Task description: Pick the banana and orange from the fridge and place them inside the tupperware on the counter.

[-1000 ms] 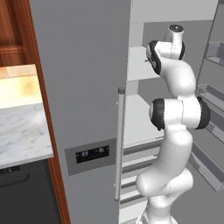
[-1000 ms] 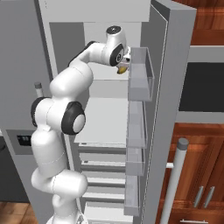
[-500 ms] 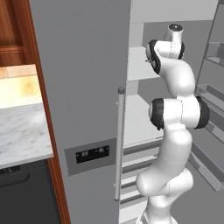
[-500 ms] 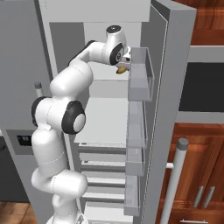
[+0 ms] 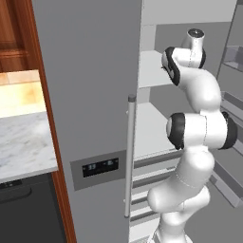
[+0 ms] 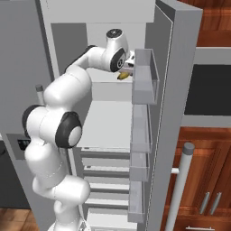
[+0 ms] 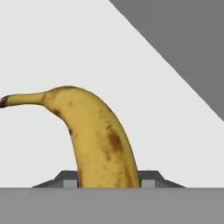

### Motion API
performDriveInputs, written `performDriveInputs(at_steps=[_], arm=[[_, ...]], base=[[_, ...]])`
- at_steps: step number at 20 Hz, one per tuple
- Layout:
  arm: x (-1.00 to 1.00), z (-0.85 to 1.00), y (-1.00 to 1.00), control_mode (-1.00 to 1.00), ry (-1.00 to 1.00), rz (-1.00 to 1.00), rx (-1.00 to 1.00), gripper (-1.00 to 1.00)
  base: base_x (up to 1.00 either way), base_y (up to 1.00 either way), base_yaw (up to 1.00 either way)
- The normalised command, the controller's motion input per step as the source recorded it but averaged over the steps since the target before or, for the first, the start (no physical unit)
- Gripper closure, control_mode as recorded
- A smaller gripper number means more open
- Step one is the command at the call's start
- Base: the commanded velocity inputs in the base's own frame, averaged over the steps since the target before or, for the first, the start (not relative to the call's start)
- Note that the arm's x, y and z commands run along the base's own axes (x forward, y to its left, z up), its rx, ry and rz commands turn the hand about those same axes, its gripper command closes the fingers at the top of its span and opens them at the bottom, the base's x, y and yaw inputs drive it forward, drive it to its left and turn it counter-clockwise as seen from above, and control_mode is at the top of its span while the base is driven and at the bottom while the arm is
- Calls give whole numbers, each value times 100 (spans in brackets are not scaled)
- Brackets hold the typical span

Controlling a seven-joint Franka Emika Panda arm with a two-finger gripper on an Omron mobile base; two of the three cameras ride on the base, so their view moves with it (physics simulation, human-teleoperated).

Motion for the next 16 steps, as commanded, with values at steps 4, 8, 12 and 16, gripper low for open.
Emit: performDriveInputs(at_steps=[4,8,12,16], arm=[[-86,-39,0,-100,-16,0,0,100],[-97,0,2,-100,0,0,0,100],[-95,2,7,-100,0,0,0,100],[-92,0,11,-100,0,0,0,100]], base=[[0,0,0],[0,0,0],[0,0,0],[0,0,0]])
